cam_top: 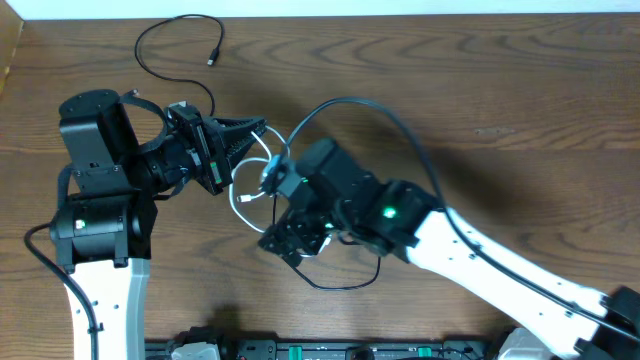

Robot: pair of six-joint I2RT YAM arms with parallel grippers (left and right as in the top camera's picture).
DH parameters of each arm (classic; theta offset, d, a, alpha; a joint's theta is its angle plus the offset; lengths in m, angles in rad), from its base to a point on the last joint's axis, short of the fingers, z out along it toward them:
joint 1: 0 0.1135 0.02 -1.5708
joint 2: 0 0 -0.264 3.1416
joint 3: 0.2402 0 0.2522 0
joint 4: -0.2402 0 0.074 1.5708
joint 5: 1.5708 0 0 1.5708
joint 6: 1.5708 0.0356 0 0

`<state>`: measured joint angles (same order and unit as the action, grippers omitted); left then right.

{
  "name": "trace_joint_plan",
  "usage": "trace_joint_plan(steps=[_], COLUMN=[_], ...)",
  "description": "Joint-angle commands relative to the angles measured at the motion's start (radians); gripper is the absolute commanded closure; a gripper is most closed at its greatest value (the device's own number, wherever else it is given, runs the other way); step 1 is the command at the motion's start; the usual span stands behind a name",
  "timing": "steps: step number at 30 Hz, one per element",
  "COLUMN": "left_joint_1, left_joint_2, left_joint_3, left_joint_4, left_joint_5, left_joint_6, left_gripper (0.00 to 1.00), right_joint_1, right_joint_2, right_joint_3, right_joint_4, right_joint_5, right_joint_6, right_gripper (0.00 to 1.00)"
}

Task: Untangle cables

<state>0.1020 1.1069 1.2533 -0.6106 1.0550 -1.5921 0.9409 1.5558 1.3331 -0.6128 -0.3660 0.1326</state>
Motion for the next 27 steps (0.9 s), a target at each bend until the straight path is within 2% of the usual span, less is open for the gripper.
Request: trace_joint_plan(steps=[1,5,14,20,27], left_joint_1=[0.004,0.005,0.005,0.005,0.005], left_joint_2=[-0.009,-0.009,-0.005,-0.003,-0.003], left_joint_3=[0.019,0.019,0.019,0.019,0.019], left_joint_4=[-0.002,-0.002,-0.003,-0.002,-0.002], left_joint_5=[-0.002,-0.002,-0.02,-0.02,-0.02], left_joint_6=[0.019,-0.007,-0.044,-0.171,-0.309], left_gripper=[0.93,0.93,0.93,0.93,0.93], right_joint_1=[0.03,0.032,0.031,0.032,0.046], right_joint_2=[0.047,0.048,-0.047,-0.137,-0.137], right_joint_3=[0.003,0.003,0.003,0.003,-0.007], right_joint_4=[0.024,0.031,0.016,0.011,-0.008], right_joint_5=[0.001,0.001,0.022,0.061,0.223], right_joint_6=[0.039,0.065,0.084,0.101,0.196], right_gripper=[0.09,0.15,0.16,0.26,0.24])
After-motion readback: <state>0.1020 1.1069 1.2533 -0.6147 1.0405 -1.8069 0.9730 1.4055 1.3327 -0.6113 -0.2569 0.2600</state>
